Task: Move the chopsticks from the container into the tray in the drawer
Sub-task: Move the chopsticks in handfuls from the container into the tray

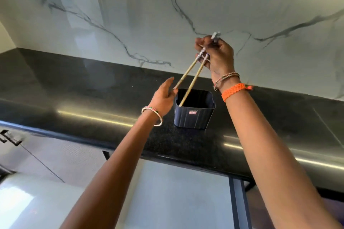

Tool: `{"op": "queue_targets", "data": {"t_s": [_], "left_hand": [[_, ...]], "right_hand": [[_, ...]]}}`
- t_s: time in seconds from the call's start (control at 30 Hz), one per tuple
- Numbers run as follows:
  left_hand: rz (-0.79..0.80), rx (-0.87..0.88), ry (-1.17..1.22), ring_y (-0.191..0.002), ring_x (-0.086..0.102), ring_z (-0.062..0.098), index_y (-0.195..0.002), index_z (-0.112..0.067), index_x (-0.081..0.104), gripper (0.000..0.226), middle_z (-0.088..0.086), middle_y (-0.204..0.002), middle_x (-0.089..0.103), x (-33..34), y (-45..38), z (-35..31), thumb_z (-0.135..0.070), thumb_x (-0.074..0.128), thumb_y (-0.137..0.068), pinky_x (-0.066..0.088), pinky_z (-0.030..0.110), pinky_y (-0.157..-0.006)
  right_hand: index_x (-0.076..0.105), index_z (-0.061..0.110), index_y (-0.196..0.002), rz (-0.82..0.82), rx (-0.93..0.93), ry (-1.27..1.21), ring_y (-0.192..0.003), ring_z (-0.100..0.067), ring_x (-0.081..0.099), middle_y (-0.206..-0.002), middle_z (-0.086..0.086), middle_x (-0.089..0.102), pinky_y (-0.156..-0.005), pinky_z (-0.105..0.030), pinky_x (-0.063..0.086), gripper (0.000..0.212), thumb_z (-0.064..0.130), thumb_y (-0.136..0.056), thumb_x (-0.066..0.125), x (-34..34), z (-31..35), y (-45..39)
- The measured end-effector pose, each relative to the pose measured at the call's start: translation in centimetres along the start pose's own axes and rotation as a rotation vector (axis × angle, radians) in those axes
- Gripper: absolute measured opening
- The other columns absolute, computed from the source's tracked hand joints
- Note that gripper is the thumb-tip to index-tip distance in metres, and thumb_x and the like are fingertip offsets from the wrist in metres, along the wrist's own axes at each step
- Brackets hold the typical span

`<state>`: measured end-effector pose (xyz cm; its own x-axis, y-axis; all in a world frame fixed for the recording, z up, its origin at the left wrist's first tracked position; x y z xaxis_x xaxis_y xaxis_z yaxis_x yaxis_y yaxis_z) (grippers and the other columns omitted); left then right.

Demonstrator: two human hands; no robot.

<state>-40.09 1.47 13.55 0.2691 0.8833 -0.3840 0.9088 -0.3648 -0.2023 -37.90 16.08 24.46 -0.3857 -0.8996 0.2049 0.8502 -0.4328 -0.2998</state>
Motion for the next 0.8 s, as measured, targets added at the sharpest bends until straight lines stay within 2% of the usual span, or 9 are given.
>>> {"op": "queue_targets", "data": {"t_s": [0.07, 0.13, 0.27, 0.33, 0.4, 0.5, 0.63, 0.73, 0.8], "left_hand": [[0.066, 0.070, -0.044, -0.106, 0.059, 0.029, -0.142, -0.020, 0.029, 0.049, 0.015, -0.128, 0.057, -0.1, 1.9, -2.6, -0.019, 0.043, -0.096, 0.046, 0.033, -0.090], [0.220, 0.094, -0.006, -0.070, 0.061, 0.024, -0.140, -0.020, 0.032, 0.044, 0.012, -0.095, 0.067, 0.2, 5.1, -3.6, -0.021, 0.039, -0.097, 0.053, 0.035, -0.070], [0.520, -0.139, 0.168, -0.032, 0.043, 0.003, -0.098, -0.016, 0.056, 0.021, -0.002, -0.061, 0.050, 2.4, 14.6, 0.5, -0.021, 0.035, -0.098, 0.050, 0.022, -0.036], [0.579, -0.267, 0.098, -0.030, 0.035, 0.002, -0.079, -0.021, 0.055, 0.027, -0.002, -0.061, 0.044, 3.4, 19.4, 3.8, -0.017, 0.036, -0.098, 0.039, 0.014, -0.030], [0.614, -0.333, -0.087, -0.033, 0.031, 0.005, -0.073, -0.022, 0.055, 0.031, -0.002, -0.061, 0.045, 3.7, 23.6, 7.5, -0.014, 0.036, -0.097, 0.027, 0.009, -0.031], [0.792, -0.456, -0.204, -0.043, 0.030, 0.010, -0.084, -0.012, 0.060, 0.027, -0.002, -0.060, 0.046, 4.1, 28.6, 12.2, -0.005, 0.036, -0.093, 0.026, 0.012, -0.034], [0.955, -0.560, -0.246, -0.039, 0.031, 0.008, -0.088, -0.018, 0.061, 0.032, -0.003, -0.062, 0.047, 4.6, 32.6, 14.9, 0.003, 0.037, -0.086, 0.024, 0.015, -0.035], [0.880, -0.513, -0.437, -0.046, 0.051, 0.003, -0.091, -0.021, 0.067, 0.023, -0.003, -0.068, 0.060, 4.4, 33.9, 16.2, -0.010, 0.047, -0.088, 0.042, 0.016, -0.047], [0.603, -0.437, -0.608, -0.085, 0.064, 0.018, -0.104, -0.020, 0.063, 0.018, 0.005, -0.098, 0.069, 3.3, 34.2, 17.1, -0.022, 0.053, -0.089, 0.052, 0.028, -0.078]], "right_hand": [[0.056, 0.018, -0.076, -0.041, 0.062, -0.198, -0.076, -0.011, 0.069, -0.076, 0.007, 0.071, -0.070, -0.026, 0.053, 0.022, 0.005, -0.092, 0.051, -1.1, 1.5, 4.0], [0.054, 0.018, -0.077, -0.086, 0.134, -0.360, -0.083, -0.014, 0.067, -0.084, 0.003, 0.069, -0.078, -0.030, 0.052, 0.022, 0.006, -0.094, 0.048, -2.5, 1.3, 8.0], [0.050, 0.014, -0.078, -0.221, 0.363, -0.479, -0.086, -0.020, 0.063, -0.094, -0.007, 0.062, -0.083, -0.034, 0.050, 0.023, 0.011, -0.099, 0.040, -5.0, -3.9, 16.4], [0.052, 0.008, -0.089, -0.311, 0.489, -0.314, -0.091, -0.027, 0.062, -0.100, -0.013, 0.060, -0.088, -0.039, 0.050, 0.016, 0.014, -0.099, 0.040, -6.7, -7.9, 21.4], [0.049, -0.003, -0.111, -0.369, 0.508, 0.321, -0.111, -0.036, 0.054, -0.115, -0.024, 0.055, -0.102, -0.048, 0.041, 0.025, 0.018, -0.096, 0.048, -9.6, -11.2, 26.6], [0.034, 0.001, -0.140, -0.092, 0.110, 1.170, -0.133, -0.033, 0.037, -0.141, -0.022, 0.042, -0.111, -0.046, 0.029, 0.055, 0.020, -0.092, 0.053, -11.1, -13.2, 33.5], [0.045, 0.023, -0.137, 0.748, 0.047, 1.224, -0.112, -0.027, 0.056, -0.118, -0.007, 0.063, -0.094, -0.042, 0.037, 0.044, 0.022, -0.094, 0.052, -8.8, -18.2, 42.4], [0.046, 0.024, -0.136, 0.785, 0.159, 1.144, -0.090, -0.030, 0.058, -0.090, -0.012, 0.057, -0.077, -0.033, 0.042, 0.051, 0.000, -0.091, 0.051, -8.8, -20.9, 45.3], [0.048, 0.024, -0.134, 0.742, 0.215, 1.153, -0.089, -0.033, 0.059, -0.084, -0.011, 0.051, -0.078, -0.033, 0.044, 0.053, -0.005, -0.090, 0.049, -9.2, -22.3, 45.9]]}}
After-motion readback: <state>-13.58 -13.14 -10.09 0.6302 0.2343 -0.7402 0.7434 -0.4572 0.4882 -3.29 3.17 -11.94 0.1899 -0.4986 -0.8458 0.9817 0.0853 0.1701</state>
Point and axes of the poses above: each hand's wrist, its own y-axis away from the middle knuckle, its own x-axis out of the palm, z = x × y, the point moved 4 cm from there along -y, towards the middle knuckle
